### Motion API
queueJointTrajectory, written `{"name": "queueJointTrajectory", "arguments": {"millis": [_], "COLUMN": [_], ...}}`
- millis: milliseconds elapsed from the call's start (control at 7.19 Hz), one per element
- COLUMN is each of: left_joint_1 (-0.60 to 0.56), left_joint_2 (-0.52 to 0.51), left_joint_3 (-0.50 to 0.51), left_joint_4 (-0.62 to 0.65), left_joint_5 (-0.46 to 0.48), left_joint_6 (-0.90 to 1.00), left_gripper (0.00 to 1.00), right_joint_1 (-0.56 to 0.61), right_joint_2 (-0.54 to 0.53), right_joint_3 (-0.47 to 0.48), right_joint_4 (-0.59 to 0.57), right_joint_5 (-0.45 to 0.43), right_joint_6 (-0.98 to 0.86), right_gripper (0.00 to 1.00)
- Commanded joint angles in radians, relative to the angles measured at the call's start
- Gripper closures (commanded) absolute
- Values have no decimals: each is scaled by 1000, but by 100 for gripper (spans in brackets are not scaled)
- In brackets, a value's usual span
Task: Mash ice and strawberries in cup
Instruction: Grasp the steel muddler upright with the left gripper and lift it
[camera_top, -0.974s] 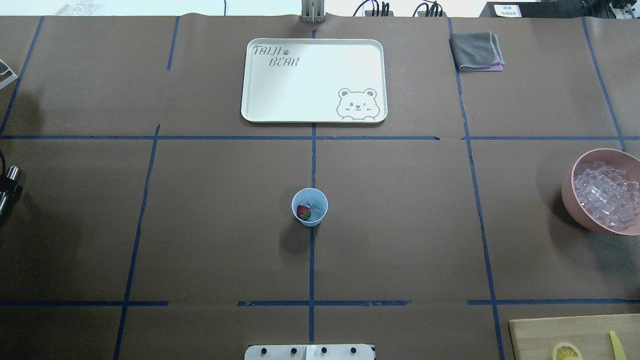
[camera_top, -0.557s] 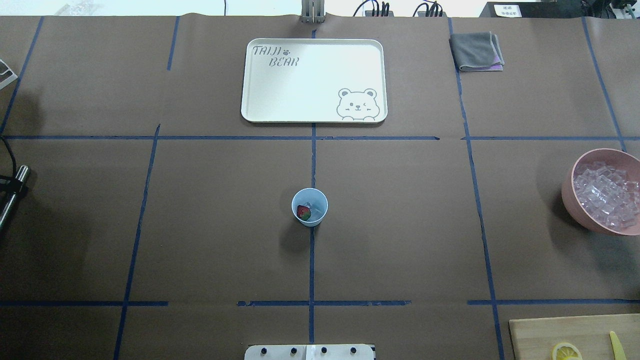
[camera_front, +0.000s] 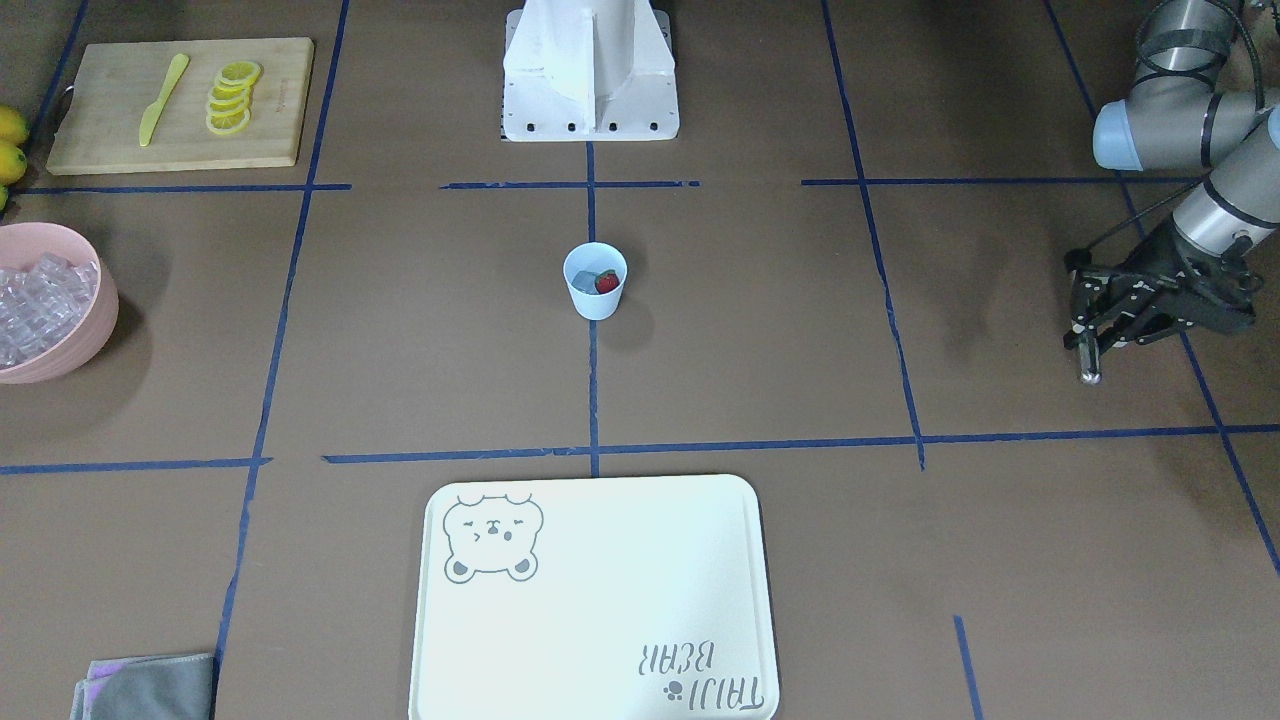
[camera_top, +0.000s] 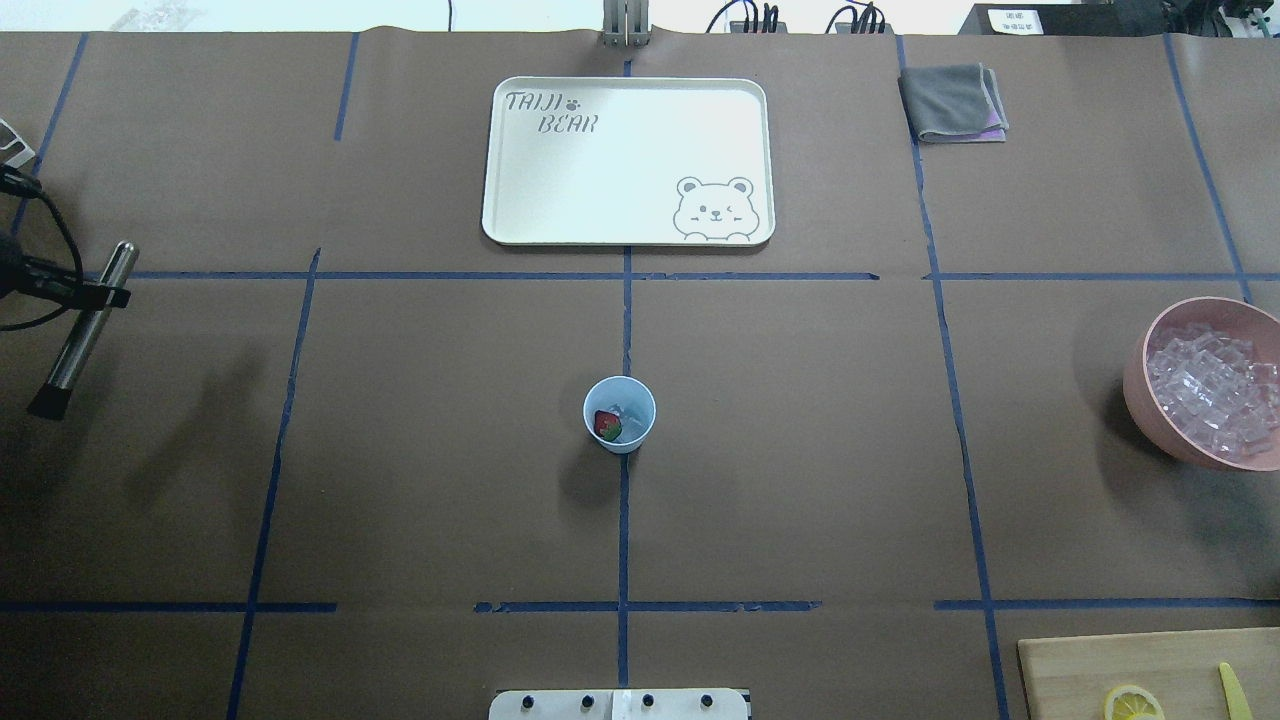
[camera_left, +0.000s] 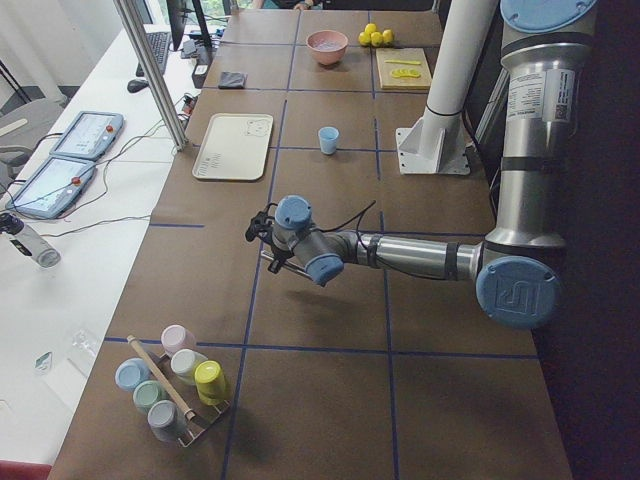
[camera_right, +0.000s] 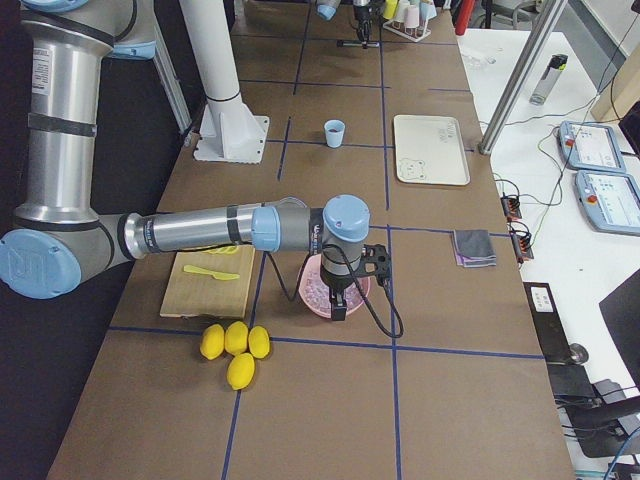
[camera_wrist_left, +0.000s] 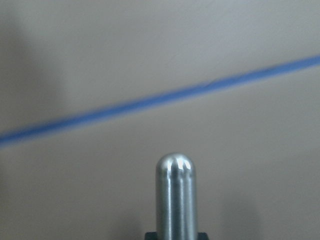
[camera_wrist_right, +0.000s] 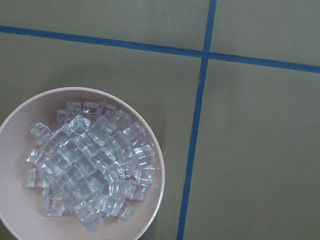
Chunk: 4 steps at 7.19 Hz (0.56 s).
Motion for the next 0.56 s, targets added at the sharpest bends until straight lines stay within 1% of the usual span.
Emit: {"name": "queueJointTrajectory", "arguments": {"millis": [0,139,278,418], "left_joint_1": [-2,1,3,9], "left_joint_2": [-118,-149,-196,-287], "left_joint_3": [-74,-81,-82,-68], "left_joint_4": [-48,-121,-208,-264], "left_joint_5": [-9,-6,-7,-9], "left_joint_6": [22,13,-83,-85], "left_gripper": [97,100,100,100], "right_joint_1": [0,0,0,0], "right_joint_2": [2,0,0,2], "right_joint_3": [0,0,0,0], "right_joint_4": [0,0,0,0], "right_joint_5": [0,0,0,0], "right_joint_6": [0,2,0,0], "right_gripper": [1,1,1,1]}}
